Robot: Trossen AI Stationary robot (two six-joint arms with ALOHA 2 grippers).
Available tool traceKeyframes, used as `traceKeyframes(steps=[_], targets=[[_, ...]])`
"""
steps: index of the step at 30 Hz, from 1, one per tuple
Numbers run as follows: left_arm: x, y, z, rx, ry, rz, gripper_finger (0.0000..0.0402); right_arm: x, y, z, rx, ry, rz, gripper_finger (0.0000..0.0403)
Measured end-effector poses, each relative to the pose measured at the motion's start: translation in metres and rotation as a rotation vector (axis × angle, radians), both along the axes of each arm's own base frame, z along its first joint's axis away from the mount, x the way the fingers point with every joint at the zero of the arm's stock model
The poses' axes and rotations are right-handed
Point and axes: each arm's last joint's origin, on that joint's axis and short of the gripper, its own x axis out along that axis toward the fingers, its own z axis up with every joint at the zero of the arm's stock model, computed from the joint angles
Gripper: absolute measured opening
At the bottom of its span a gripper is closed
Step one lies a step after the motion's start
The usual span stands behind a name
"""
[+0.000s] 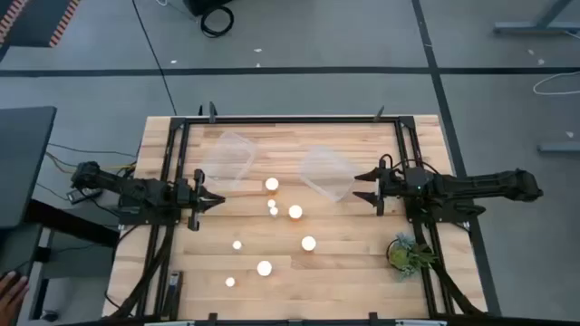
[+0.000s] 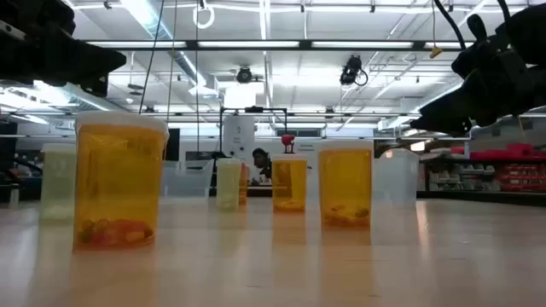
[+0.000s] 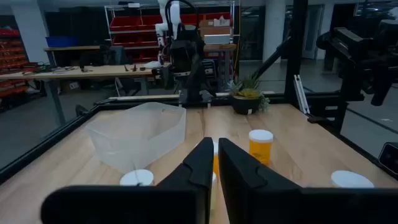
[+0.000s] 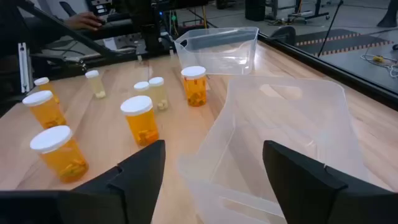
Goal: Pick and place medicine bottles into bin by pill shape (circle, oval)
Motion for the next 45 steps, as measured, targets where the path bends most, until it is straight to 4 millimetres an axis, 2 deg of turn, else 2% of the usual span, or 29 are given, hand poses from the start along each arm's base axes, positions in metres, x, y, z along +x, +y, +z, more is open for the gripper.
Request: traceKeyframes(steps=[45], targets=[[0.0000, 0.0000, -0.0001, 0.000, 0.000, 0.000, 0.0026, 0.0000, 0.0000, 0.0001, 0.000, -0.001, 0.000, 0.0276]])
